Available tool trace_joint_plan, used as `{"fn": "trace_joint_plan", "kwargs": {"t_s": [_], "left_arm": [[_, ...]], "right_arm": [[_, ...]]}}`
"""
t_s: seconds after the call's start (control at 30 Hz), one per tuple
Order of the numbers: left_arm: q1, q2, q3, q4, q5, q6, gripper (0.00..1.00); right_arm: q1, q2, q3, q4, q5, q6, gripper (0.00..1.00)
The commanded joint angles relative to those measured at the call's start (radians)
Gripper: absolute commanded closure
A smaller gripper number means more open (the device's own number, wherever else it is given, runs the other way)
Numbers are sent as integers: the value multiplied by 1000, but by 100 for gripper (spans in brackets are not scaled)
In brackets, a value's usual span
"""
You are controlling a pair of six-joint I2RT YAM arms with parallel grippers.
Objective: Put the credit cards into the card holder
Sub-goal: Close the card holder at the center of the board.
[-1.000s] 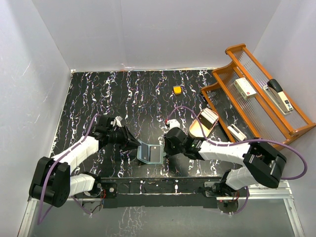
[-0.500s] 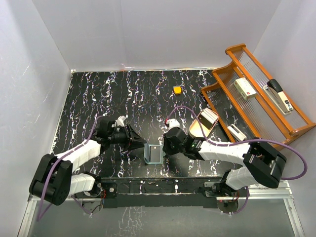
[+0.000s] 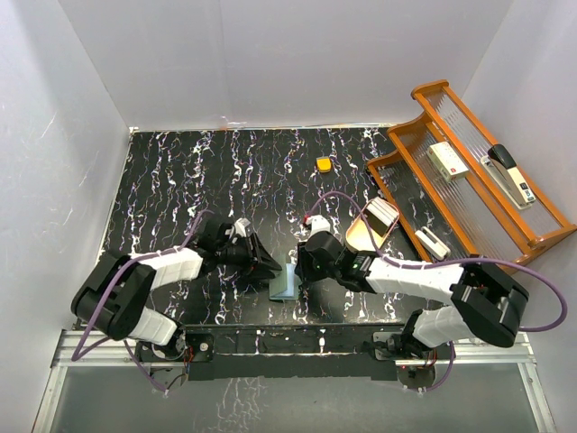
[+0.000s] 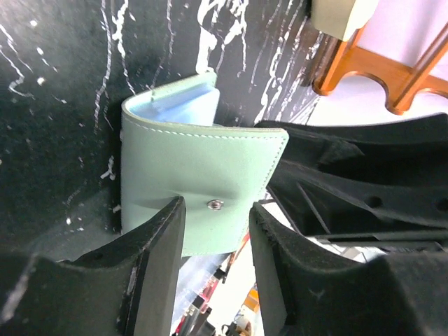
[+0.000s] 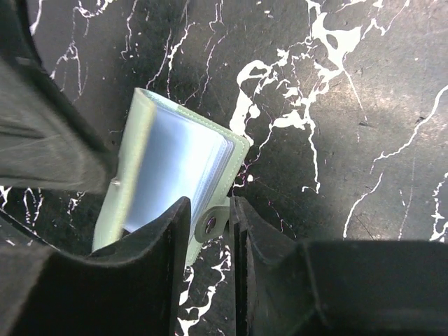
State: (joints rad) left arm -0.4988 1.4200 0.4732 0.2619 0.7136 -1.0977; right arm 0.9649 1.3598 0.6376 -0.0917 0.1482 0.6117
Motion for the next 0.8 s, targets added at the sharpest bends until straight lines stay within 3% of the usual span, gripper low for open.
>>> {"fn": "trace_joint_plan", "kwargs": {"t_s": [0.0,0.13,0.77], "left_arm": [[-14,42,40,-45,-44,53,62],[-26,74,42,-44,-55,64,70],[-57,153,58,-99,-125,105,73]], "right_arm": [[3,-75,8,12,29,43,71],[3,-105,4,-1,8,89,68],[1,-101,-82,112,-60,216,59]]}}
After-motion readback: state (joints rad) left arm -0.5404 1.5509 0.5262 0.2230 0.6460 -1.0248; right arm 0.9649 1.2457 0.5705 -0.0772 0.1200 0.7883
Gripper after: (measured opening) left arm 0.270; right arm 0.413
